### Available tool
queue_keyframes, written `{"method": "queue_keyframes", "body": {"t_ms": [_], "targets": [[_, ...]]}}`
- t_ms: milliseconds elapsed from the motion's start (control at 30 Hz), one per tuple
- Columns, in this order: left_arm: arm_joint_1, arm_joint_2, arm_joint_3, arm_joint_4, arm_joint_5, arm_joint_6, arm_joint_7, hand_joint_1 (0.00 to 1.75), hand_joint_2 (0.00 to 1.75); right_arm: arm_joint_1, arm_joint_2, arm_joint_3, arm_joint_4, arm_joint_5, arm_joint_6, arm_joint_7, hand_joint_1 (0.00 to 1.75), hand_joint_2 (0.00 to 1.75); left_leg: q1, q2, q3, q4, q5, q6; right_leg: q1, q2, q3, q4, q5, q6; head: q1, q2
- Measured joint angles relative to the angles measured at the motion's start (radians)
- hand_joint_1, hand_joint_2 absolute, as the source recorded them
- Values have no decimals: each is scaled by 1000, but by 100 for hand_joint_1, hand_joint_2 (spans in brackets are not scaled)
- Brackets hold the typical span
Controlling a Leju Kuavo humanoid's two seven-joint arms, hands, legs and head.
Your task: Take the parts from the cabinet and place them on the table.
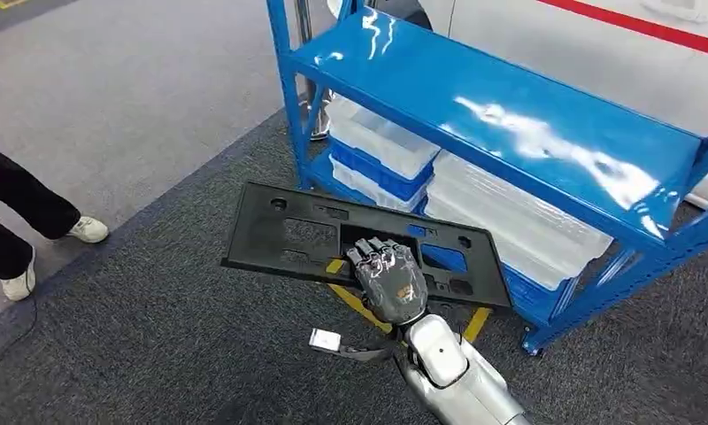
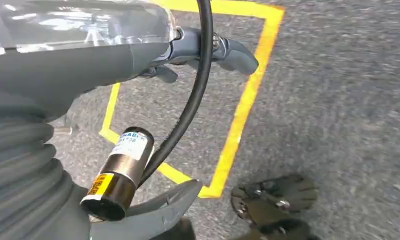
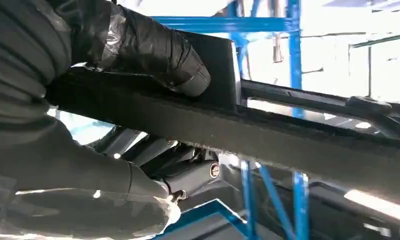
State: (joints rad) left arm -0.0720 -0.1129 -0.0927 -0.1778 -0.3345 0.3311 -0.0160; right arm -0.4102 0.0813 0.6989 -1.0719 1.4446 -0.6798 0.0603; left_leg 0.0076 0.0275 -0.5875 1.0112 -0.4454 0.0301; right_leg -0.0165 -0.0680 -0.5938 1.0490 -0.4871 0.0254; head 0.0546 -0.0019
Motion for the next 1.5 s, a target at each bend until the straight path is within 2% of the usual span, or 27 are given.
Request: {"method": "queue_keyframes", "body": {"t_ms": [33,100,167,200,267,300,333,400,467,500,567,633,667,733,767,800,833,967,1000,1067,1133,1167,1233,1300,1333,1367,1500], "targets": [[-2,0,0,0,0,0,0,0,175,-1,0,0,0,0,0,0,175,175,0,-7,-2,-1,3,5,0,31,-18,40,-35,-2,0,0],[-7,0,0,0,0,2,0,0,175,2,-3,0,2,0,0,0,175,175,-2,-26,-7,0,7,15,2,58,-85,193,-114,-5,0,0],[-4,0,0,0,0,1,0,0,175,8,-5,0,3,-2,0,0,175,175,-5,-50,-12,4,8,17,4,66,-133,293,-135,-7,0,0],[-1,0,0,0,0,1,0,0,175,9,-6,0,3,-3,0,0,175,175,-5,-61,-14,7,8,16,4,67,-123,269,-108,-9,0,0],[-2,0,0,0,0,2,1,0,175,9,-6,0,2,-4,0,0,175,175,-5,-87,-13,14,6,13,3,75,-48,118,-17,-15,0,0],[-2,0,0,0,0,2,1,0,175,8,-6,0,2,-4,0,0,175,175,-5,-98,-15,19,3,10,2,102,-10,36,18,-19,0,0],[-4,-2,0,0,0,3,1,0,175,8,-6,0,2,-5,0,1,175,175,-10,-106,-24,24,2,4,0,143,-2,13,0,-19,0,0],[-4,-2,0,0,-1,4,1,0,175,10,-7,0,0,-5,0,1,175,175,-3,-124,-35,27,7,-7,3,130,-1,3,1,-20,0,0],[2,-2,0,0,-1,4,2,0,175,9,-6,0,-2,-5,0,2,175,175,0,-142,-37,22,12,-21,2,113,2,-5,6,-30,0,0],[4,1,0,0,-1,5,2,0,175,9,-4,0,-5,-5,0,2,175,175,1,-119,-41,30,4,-24,-5,99,8,-13,10,-37,0,0],[2,0,0,0,-1,5,2,0,175,7,-3,0,-9,-6,0,5,175,175,-2,-55,-79,120,-53,-38,-4,80,13,-16,10,-43,-8,0],[-1,0,0,0,-4,5,2,0,175,11,-5,0,-8,-6,0,5,175,175,6,-39,-152,273,-115,-48,-2,52,14,-16,7,-46,-7,0],[0,0,0,0,-5,5,2,0,175,12,-5,0,-8,-6,0,5,175,175,8,-35,-173,314,-122,-50,-1,41,14,-15,6,-46,-8,0],[4,0,0,0,-11,5,2,0,175,12,-5,0,-8,-6,0,5,175,175,10,-32,-142,250,-71,-51,-1,20,16,-15,4,-45,-8,0],[4,0,0,0,-11,6,2,0,175,12,-5,0,-9,-6,0,5,175,175,10,-25,-93,159,-24,-48,-1,9,19,-15,1,-43,-7,0],[2,0,0,0,-13,6,2,0,175,12,-4,0,-9,-6,0,5,175,175,8,-4,-41,62,17,-43,-1,-1,23,-15,-2,-40,-7,0],[0,0,0,0,-13,7,2,0,175,11,-4,0,-10,-6,0,6,175,175,-3,37,-19,19,1,-40,3,-8,24,-17,-3,-37,-7,0],[5,0,0,0,-12,7,1,0,175,10,-3,0,-12,-6,0,6,175,175,-14,0,-27,12,8,-12,5,-38,29,-25,-1,-16,-7,0],[7,0,0,0,-12,7,1,0,175,11,-2,0,-14,-6,0,6,175,175,-5,-9,-16,-7,17,0,11,-44,27,-25,-9,-8,-6,0],[7,0,0,0,-12,8,2,0,175,8,-3,0,-17,-6,0,6,175,175,-3,-22,-14,-14,23,13,2,34,0,52,-63,-10,-5,0],[4,0,0,0,-13,8,2,0,175,13,-6,-1,-14,-7,0,6,175,175,-5,-43,-15,-13,24,15,3,64,-77,214,-135,-10,-4,0],[4,0,0,0,-13,8,2,0,175,17,-8,-1,-14,-7,0,6,175,175,-6,-55,-16,-12,24,16,3,68,-109,275,-150,-9,-4,0],[7,0,0,0,-13,8,2,0,175,20,-10,-1,-14,-7,0,6,175,175,-6,-80,-16,-7,23,15,3,68,-109,255,-106,-10,-5,0],[7,0,0,0,-12,8,2,0,175,19,-10,-1,-14,-7,0,6,175,175,-4,-108,-16,6,16,10,-2,82,-31,85,-7,-12,-4,0],[7,0,0,0,-12,7,2,0,175,18,-10,-1,-14,-7,0,6,175,175,-3,-118,-19,15,11,5,-6,115,-2,13,9,-14,-4,0],[5,0,0,0,-13,7,2,0,175,18,-11,-1,-13,-7,0,6,175,175,-9,-126,-28,22,9,-1,-5,149,4,2,-6,-10,-4,0],[9,0,0,0,-13,6,3,0,175,19,-11,-1,-15,-7,0,6,175,175,3,-163,-42,19,19,-27,-3,112,4,-3,5,-30,-5,0]]}}
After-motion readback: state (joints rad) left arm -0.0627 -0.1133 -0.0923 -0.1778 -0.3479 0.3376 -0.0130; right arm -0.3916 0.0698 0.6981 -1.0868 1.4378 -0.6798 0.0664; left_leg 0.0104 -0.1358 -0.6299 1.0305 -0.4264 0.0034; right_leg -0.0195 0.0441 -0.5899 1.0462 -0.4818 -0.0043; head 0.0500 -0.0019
